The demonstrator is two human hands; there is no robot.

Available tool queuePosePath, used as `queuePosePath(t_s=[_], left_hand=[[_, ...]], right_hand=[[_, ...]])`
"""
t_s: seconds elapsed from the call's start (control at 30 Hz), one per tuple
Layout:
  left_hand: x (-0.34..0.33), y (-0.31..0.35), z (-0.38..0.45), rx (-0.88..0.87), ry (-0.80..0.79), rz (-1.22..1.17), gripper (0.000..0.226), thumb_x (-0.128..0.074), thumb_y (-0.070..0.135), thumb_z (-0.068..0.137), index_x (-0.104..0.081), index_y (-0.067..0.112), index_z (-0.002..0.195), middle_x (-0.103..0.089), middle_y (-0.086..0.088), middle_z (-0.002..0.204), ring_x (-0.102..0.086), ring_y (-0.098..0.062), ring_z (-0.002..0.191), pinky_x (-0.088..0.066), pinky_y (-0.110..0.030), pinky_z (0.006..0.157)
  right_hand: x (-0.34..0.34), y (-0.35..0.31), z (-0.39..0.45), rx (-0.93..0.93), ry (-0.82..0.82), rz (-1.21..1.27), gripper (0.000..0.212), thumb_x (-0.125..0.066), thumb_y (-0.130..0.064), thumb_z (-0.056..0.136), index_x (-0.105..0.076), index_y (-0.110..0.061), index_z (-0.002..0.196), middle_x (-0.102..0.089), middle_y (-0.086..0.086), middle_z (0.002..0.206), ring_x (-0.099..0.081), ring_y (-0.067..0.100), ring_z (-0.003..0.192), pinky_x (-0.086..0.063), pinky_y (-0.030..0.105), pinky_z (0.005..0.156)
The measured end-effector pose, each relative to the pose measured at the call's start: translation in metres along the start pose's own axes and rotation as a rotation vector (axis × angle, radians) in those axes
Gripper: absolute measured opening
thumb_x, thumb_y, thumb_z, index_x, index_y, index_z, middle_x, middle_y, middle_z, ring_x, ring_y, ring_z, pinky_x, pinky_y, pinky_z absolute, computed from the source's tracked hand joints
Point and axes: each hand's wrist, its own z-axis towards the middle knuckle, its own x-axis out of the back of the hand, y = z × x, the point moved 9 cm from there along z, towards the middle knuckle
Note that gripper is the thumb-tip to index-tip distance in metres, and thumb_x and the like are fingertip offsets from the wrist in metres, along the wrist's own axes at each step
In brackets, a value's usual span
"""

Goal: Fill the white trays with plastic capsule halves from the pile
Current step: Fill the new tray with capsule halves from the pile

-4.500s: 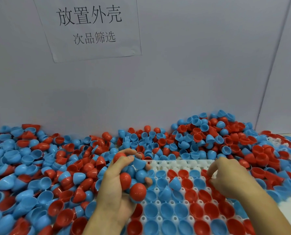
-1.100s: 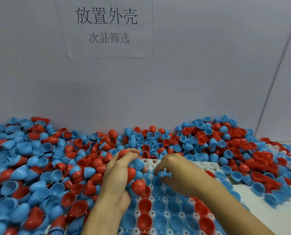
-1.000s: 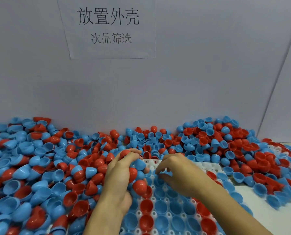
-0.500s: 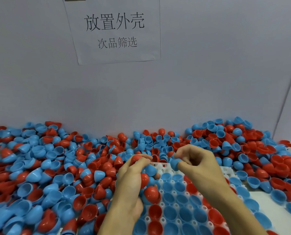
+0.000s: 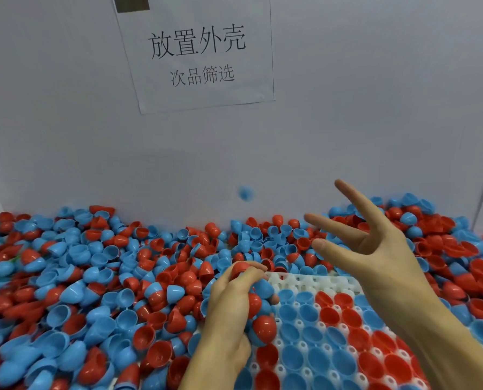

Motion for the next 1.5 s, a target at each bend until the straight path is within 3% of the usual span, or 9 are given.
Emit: queuePosePath(t_s=[0.33,0.43,0.57,0.67,0.83,1.07,1.13,1.2,1.5], left_hand=[[-0.003,-0.001,-0.001,0.020,-0.026,0.019,0.011,-0.070,0.014,0.087,-0.074,0.017,0.077,-0.067,-0.018,0.077,-0.064,-0.027,0.062,-0.050,-0.031,0.052],[-0.012,-0.004,-0.008,0.085,-0.113,0.008,0.022,-0.076,0.027,0.081,-0.071,0.011,0.095,-0.068,-0.020,0.079,-0.065,-0.025,0.058,-0.051,-0.031,0.050],[-0.035,0.000,-0.018,0.118,-0.289,0.007,0.029,-0.068,0.035,0.090,-0.071,0.007,0.083,-0.068,-0.013,0.072,-0.066,-0.020,0.059,-0.050,-0.029,0.046],[-0.038,0.000,-0.023,0.099,-0.366,0.106,0.037,-0.056,0.034,0.101,-0.069,0.002,0.088,-0.072,-0.004,0.065,-0.068,-0.011,0.057,-0.050,-0.021,0.046],[-0.044,-0.015,-0.033,0.229,-0.490,0.040,0.045,-0.082,0.054,0.076,-0.076,0.015,0.097,-0.069,-0.016,0.087,-0.066,-0.028,0.071,-0.052,-0.033,0.051],[-0.051,-0.017,-0.033,0.257,-0.549,0.038,0.067,-0.086,0.062,0.067,-0.076,0.011,0.108,-0.069,-0.019,0.095,-0.068,-0.030,0.079,-0.054,-0.038,0.063],[-0.050,-0.012,-0.028,0.215,-0.504,0.023,0.058,-0.084,0.058,0.071,-0.078,0.008,0.102,-0.072,-0.020,0.093,-0.072,-0.028,0.076,-0.056,-0.037,0.068],[-0.046,-0.008,-0.023,0.177,-0.451,-0.002,0.048,-0.080,0.048,0.078,-0.077,0.003,0.093,-0.073,-0.015,0.082,-0.072,-0.022,0.067,-0.058,-0.030,0.059],[-0.047,-0.015,-0.033,0.254,-0.497,0.022,0.041,-0.073,0.046,0.085,-0.072,0.009,0.101,-0.064,-0.015,0.086,-0.062,-0.025,0.071,-0.049,-0.031,0.053]], right_hand=[[-0.006,0.011,0.000,-0.072,-0.076,-0.217,0.045,-0.071,-0.016,0.089,-0.059,-0.049,0.117,-0.075,-0.023,0.095,-0.068,-0.009,0.094,-0.044,0.014,0.077],[-0.015,0.017,-0.001,-0.105,-0.154,-0.293,0.034,-0.071,-0.017,0.090,-0.066,-0.044,0.109,-0.075,-0.021,0.092,-0.069,-0.005,0.091,-0.050,0.017,0.080],[-0.025,0.016,-0.002,-0.076,-0.212,-0.417,0.017,-0.073,-0.030,0.086,-0.072,-0.043,0.098,-0.071,-0.024,0.092,-0.066,-0.005,0.090,-0.054,0.020,0.082],[-0.037,0.013,-0.005,-0.045,-0.295,-0.467,0.022,-0.075,-0.041,0.082,-0.071,-0.049,0.101,-0.067,-0.030,0.098,-0.062,-0.009,0.097,-0.051,0.019,0.080],[-0.045,0.010,-0.007,0.023,-0.330,-0.517,0.026,-0.078,-0.034,0.081,-0.072,-0.046,0.103,-0.066,-0.031,0.104,-0.057,-0.008,0.103,-0.049,0.019,0.079],[-0.036,0.010,-0.005,-0.022,-0.339,-0.339,0.016,-0.075,-0.020,0.085,-0.076,-0.034,0.093,-0.074,-0.022,0.093,-0.069,-0.001,0.094,-0.053,0.014,0.082],[-0.030,0.010,-0.003,-0.039,-0.289,-0.252,0.017,-0.071,-0.017,0.088,-0.076,-0.033,0.093,-0.075,-0.019,0.092,-0.070,-0.001,0.093,-0.055,0.017,0.083],[-0.023,0.010,-0.001,-0.031,-0.206,-0.218,0.019,-0.069,-0.014,0.090,-0.077,-0.032,0.091,-0.076,-0.018,0.089,-0.071,-0.001,0.089,-0.053,0.012,0.082],[-0.024,0.008,0.000,0.025,-0.077,-0.360,0.023,-0.074,-0.013,0.084,-0.075,-0.035,0.083,-0.066,-0.011,0.070,-0.062,0.004,0.070,-0.052,0.017,0.074]])
